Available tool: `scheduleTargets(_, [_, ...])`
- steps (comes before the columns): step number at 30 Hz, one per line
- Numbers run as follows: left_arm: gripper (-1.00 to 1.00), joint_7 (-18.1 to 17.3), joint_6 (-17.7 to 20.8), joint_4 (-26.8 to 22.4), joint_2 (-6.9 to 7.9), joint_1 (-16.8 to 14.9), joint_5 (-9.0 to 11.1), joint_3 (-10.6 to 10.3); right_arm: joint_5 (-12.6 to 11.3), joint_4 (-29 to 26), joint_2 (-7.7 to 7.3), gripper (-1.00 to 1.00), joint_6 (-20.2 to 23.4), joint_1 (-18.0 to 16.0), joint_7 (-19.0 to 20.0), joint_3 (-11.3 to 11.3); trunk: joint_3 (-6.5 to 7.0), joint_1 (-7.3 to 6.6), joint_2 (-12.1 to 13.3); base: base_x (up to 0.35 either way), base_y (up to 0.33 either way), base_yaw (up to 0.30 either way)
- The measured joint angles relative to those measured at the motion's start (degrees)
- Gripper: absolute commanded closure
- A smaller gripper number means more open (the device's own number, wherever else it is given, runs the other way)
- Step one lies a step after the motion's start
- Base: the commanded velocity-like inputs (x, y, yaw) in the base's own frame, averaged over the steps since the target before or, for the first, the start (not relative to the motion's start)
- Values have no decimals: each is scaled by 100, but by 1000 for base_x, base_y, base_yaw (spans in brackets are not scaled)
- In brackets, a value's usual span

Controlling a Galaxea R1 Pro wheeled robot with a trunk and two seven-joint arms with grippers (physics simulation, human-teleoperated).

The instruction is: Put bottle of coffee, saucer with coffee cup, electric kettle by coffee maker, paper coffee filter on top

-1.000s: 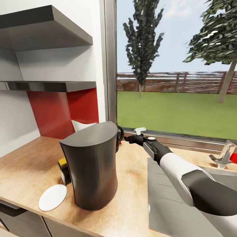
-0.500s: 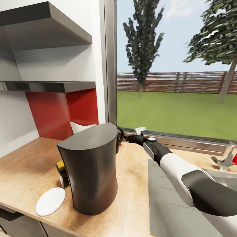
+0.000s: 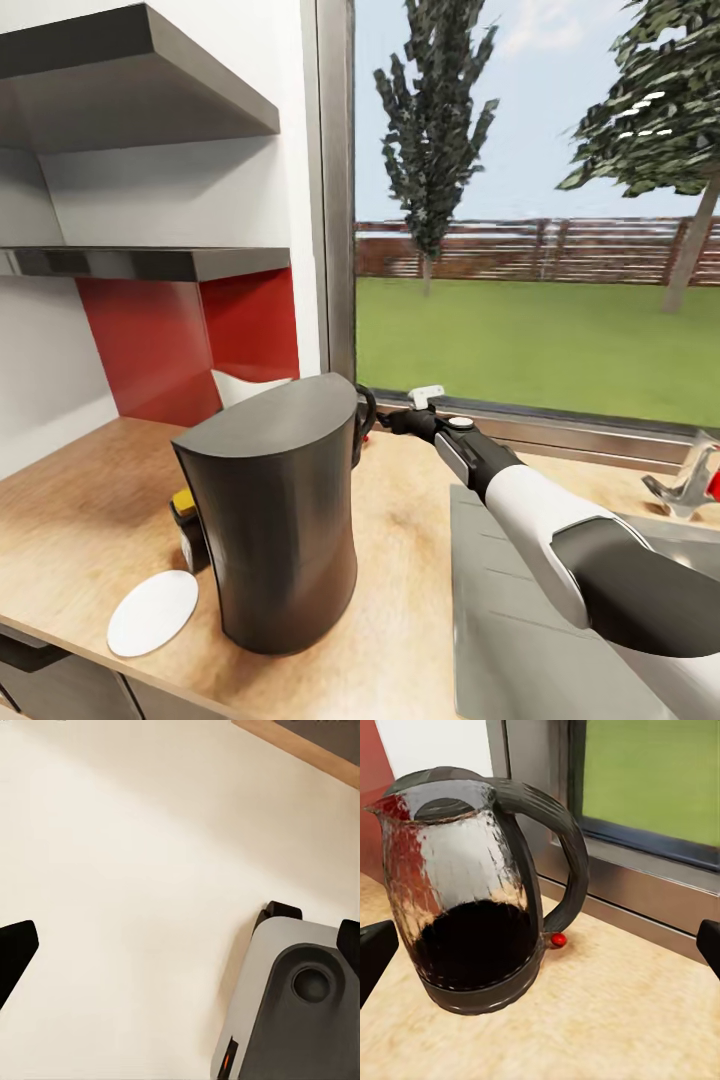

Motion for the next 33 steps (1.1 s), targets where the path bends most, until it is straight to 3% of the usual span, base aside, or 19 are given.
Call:
scheduleTargets(8, [-100,0,0,0,3,0,0,-6,0,6,0,-100,-9,0,-4,-4,0,0,0,181,0,0])
scheduleTargets(19, [-100,0,-1,2,8,-2,-2,-1,0,-1,-1,-100,-2,1,-7,-4,26,1,0,10,0,-180])
scheduleTargets(33, [-100,1,-1,0,10,0,1,0,0,-1,0,-100,-3,0,3,-1,30,1,1,19,20,-51])
